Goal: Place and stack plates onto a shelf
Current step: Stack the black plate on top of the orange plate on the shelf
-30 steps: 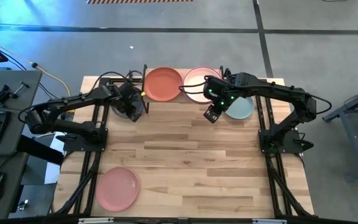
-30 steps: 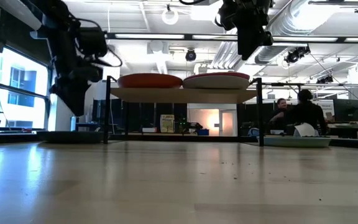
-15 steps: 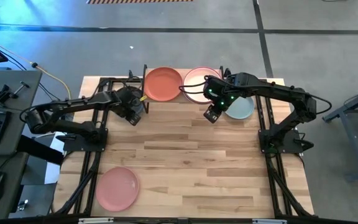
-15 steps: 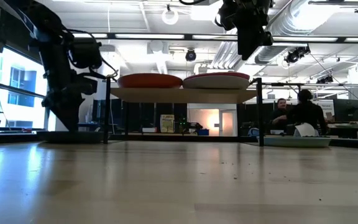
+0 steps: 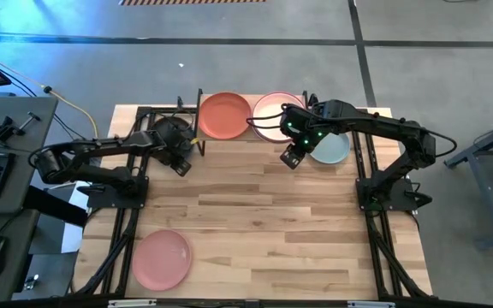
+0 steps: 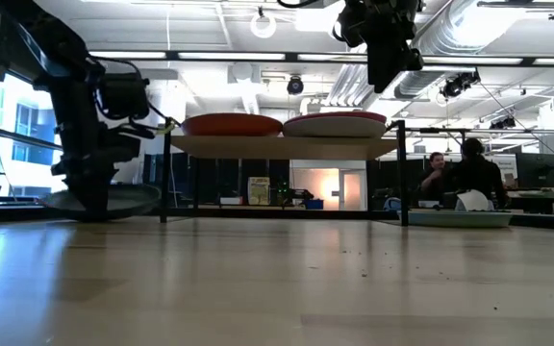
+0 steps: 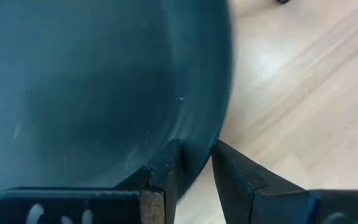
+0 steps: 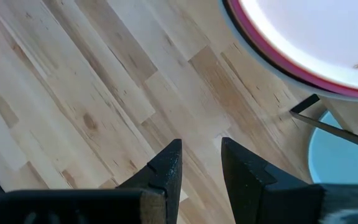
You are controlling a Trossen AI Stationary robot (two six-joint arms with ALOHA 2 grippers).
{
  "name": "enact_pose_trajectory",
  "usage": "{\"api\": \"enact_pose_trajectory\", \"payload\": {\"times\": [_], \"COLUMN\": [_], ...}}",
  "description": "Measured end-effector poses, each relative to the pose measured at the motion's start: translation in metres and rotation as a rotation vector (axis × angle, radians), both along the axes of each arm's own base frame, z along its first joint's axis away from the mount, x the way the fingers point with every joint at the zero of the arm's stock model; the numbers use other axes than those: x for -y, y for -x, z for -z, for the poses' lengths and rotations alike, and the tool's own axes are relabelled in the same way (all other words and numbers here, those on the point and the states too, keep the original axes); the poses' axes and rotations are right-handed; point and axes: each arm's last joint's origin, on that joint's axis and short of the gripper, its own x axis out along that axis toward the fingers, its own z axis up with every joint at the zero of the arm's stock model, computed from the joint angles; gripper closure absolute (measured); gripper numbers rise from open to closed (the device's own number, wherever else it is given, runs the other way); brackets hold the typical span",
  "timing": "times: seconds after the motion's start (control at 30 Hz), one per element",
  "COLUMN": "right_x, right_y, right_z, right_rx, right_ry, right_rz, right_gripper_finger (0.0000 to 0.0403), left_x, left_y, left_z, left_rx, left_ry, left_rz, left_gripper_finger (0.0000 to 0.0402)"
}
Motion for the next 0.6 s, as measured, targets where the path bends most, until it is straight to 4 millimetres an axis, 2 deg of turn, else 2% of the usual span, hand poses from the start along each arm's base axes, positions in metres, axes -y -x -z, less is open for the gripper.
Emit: {"api": "enact_pose_trajectory", "payload": {"times": [0.17, 0.43, 0.6], "right_x": [0.0, 0.0003, 0.0003], "right_y": [-0.0001, -0.0011, -0.0011], "right_z": [0.0, -0.0004, -0.0004], "right_rx": [0.001, 0.011, 0.011], "right_ry": [-0.002, -0.006, -0.006], "right_rz": [0.007, 0.024, 0.025], "right_gripper_finger": [0.0311, 0.0311, 0.0311], "left_x": [-0.0005, -0.001, -0.0011], "left_y": [0.0013, 0.0009, 0.001], "left_z": [0.0015, 0.0004, 0.0003], "left_rx": [-0.02, -0.025, -0.025], "left_ry": [-0.03, -0.048, -0.049], "left_rz": [-0.021, -0.019, -0.019], "left_gripper_finger": [0.0331, 0.039, 0.0397]}}
